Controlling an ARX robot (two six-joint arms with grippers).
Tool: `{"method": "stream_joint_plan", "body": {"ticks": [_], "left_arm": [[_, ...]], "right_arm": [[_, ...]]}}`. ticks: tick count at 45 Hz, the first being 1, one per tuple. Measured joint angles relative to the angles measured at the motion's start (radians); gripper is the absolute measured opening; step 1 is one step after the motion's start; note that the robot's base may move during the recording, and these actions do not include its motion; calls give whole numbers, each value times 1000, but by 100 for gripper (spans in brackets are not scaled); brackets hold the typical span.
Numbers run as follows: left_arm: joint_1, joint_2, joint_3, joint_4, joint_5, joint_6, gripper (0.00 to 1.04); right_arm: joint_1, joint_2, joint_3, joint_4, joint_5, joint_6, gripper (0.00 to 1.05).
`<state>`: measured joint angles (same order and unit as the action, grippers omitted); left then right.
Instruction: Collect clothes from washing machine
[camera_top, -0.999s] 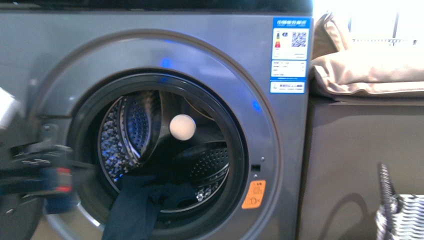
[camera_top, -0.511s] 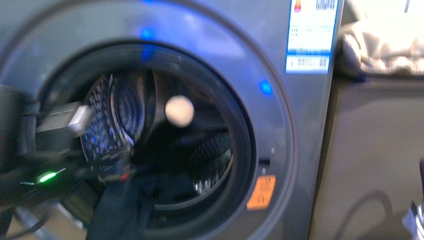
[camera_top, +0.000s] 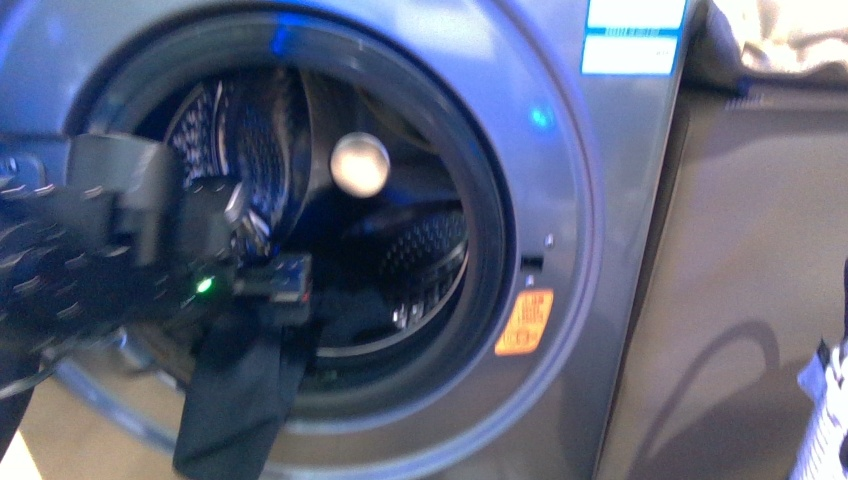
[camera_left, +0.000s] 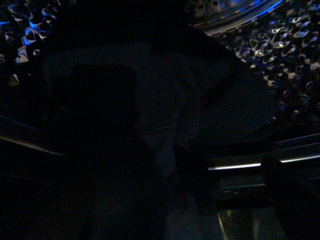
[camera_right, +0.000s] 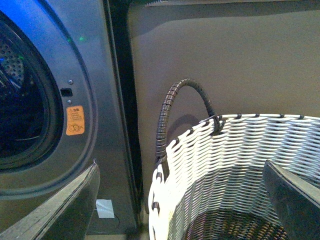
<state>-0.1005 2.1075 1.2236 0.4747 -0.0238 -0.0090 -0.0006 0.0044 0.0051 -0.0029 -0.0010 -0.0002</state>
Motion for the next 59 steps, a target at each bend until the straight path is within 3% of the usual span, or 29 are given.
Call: {"method": "stream_joint_plan", "body": {"ticks": [21,39,48,59], "left_arm": [[-23,146,129,-106,-39,76,98],[-62,202,206,-216,-233,241,98],[-68,205,212,-230,-259,281,98],[-81,205,214,-240,-303,367,64]], "right_arm": [[0,0,0,0,0,0,97],[0,0,0,0,0,0,97],[0,0,0,0,0,0,97],[0,0,0,0,0,0,97]]}}
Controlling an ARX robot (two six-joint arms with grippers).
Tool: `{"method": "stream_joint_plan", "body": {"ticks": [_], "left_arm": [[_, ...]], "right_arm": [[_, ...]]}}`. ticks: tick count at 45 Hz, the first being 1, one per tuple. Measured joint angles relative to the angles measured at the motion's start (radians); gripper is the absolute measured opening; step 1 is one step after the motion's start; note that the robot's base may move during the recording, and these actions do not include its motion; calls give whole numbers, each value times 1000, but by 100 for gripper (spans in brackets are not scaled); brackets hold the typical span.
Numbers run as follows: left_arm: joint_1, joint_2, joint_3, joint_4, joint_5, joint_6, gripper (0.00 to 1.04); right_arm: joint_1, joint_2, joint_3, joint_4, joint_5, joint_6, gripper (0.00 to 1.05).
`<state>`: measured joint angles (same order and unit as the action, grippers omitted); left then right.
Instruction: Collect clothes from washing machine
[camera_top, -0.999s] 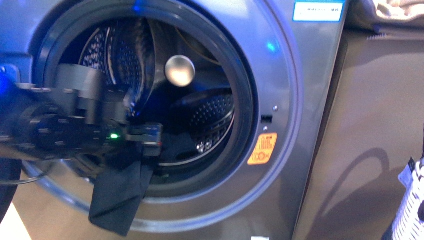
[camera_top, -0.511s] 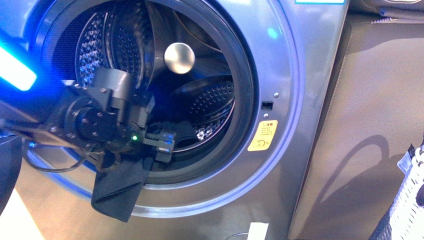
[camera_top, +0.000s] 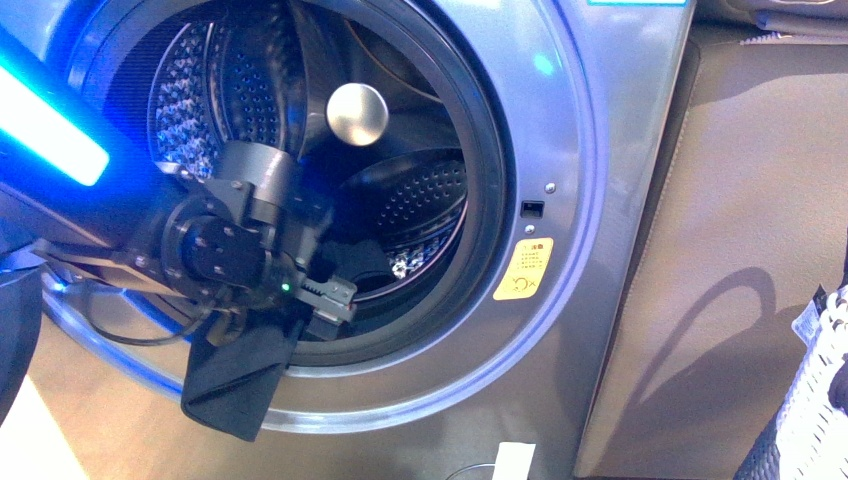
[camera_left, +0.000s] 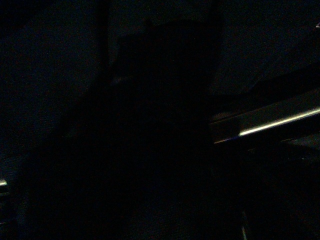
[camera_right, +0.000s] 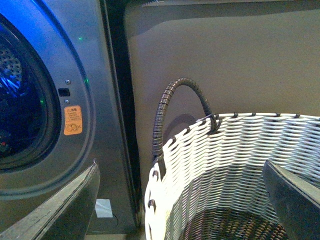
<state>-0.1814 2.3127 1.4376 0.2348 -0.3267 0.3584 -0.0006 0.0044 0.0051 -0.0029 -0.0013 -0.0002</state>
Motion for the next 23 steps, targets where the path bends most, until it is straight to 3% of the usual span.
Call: {"method": "stream_joint_plan", "body": {"ticks": [17,23], "left_arm": [[4,-24,-71,57,-20,56,14],[13,-56,-129,129,5,56,5]], "right_arm": [[0,0,0,0,0,0,97],[0,0,0,0,0,0,97]]}}
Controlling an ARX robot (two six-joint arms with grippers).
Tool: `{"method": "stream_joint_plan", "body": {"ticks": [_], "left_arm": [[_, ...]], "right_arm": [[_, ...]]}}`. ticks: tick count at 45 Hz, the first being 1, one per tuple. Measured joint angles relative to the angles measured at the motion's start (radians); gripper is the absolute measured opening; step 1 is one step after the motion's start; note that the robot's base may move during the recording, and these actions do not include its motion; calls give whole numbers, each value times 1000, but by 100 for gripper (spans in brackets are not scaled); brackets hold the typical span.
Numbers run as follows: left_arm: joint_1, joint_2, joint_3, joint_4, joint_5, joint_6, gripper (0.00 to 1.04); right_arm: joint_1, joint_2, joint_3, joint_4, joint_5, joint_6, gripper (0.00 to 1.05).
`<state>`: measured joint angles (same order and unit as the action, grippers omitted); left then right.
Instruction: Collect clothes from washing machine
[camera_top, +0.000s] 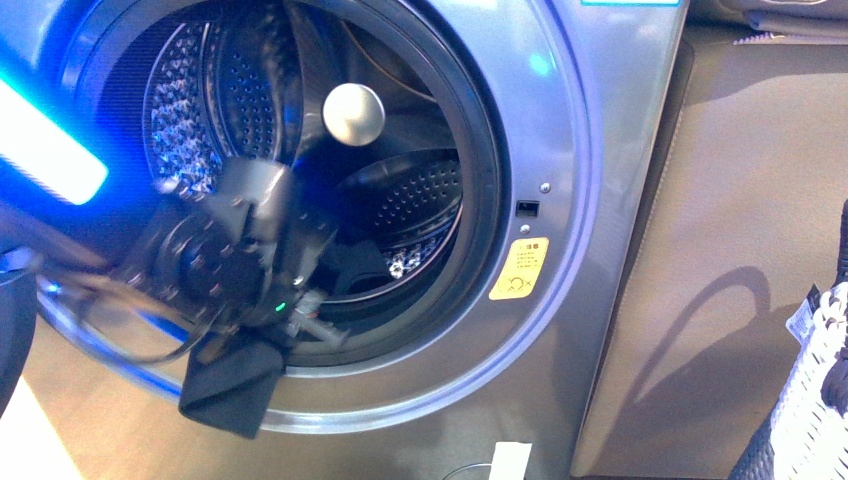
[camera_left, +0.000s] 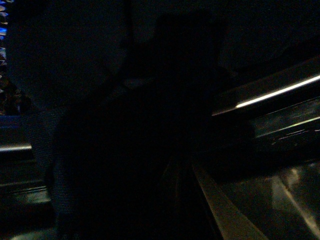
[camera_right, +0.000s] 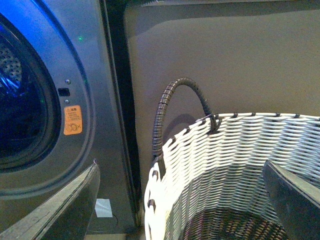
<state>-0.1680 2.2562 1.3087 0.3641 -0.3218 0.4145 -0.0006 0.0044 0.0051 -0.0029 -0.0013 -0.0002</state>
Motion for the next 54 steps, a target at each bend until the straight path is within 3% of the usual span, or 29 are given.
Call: {"method": "stream_joint_plan", "body": {"ticks": [20,32,42,54], "left_arm": [[13,-227,-227,126,154,-76,5],[-16,-535,-484,173,295,-138,5],[-31,-774,-592,136,350,-156,5],[-91,-1019,-529,13,371,-153,5]], "right_arm": [[0,0,0,0,0,0,97],[0,0,0,0,0,0,97],[0,0,0,0,0,0,97],[0,0,0,0,0,0,97]]}}
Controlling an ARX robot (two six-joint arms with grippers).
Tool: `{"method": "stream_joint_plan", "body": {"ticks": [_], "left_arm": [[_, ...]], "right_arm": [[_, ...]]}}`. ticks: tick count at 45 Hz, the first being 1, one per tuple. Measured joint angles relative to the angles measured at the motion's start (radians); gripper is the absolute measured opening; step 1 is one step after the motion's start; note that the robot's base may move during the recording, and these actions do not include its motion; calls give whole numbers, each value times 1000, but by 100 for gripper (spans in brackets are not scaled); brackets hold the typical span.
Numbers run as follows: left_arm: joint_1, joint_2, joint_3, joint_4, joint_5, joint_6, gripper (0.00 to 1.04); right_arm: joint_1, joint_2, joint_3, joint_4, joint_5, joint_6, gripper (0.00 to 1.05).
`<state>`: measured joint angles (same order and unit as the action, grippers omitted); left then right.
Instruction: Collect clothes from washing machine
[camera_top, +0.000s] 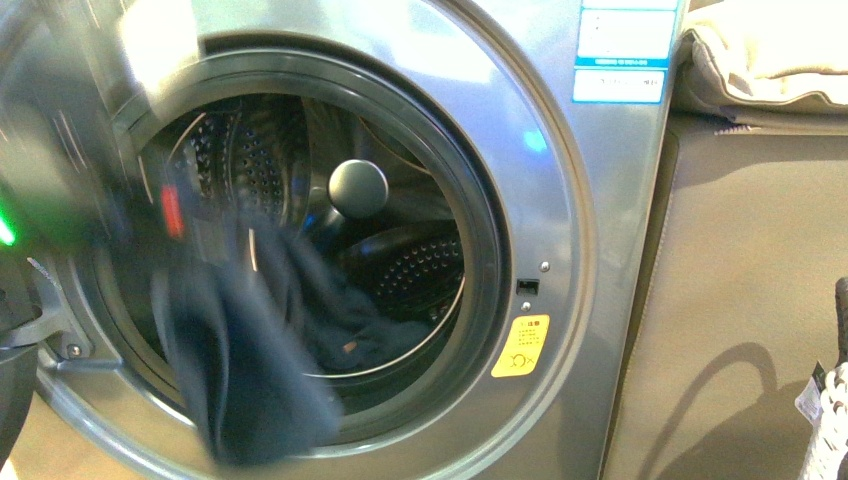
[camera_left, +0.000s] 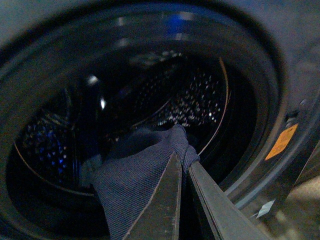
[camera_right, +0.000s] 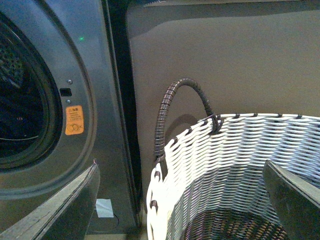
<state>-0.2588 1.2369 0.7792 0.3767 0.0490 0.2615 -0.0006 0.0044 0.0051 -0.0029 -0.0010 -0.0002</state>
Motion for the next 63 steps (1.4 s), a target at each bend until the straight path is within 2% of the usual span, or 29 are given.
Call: {"method": "stream_joint_plan", "body": {"ticks": [11,22,30,39,45,51,63], "left_arm": [[-60,-43,186,-91,-19,3,5],[-124,43,490,-189,-15,-31,5],[-202,134,726,-293,-11,-56,5],[-359,227,979,-392,-19,-34,5],[-420,275,1123,-454,-14,-19,5],[-458,288,1187,-489,18,-34,5],[-467,289,1191,-489,26,-38,5]], "right_arm": [[0,0,0,0,0,0,97],[0,0,0,0,0,0,97],[0,0,0,0,0,0,97],[0,0,0,0,0,0,97],[0,0,0,0,0,0,97],[0,0,0,0,0,0,97],[0,0,0,0,0,0,97]]}}
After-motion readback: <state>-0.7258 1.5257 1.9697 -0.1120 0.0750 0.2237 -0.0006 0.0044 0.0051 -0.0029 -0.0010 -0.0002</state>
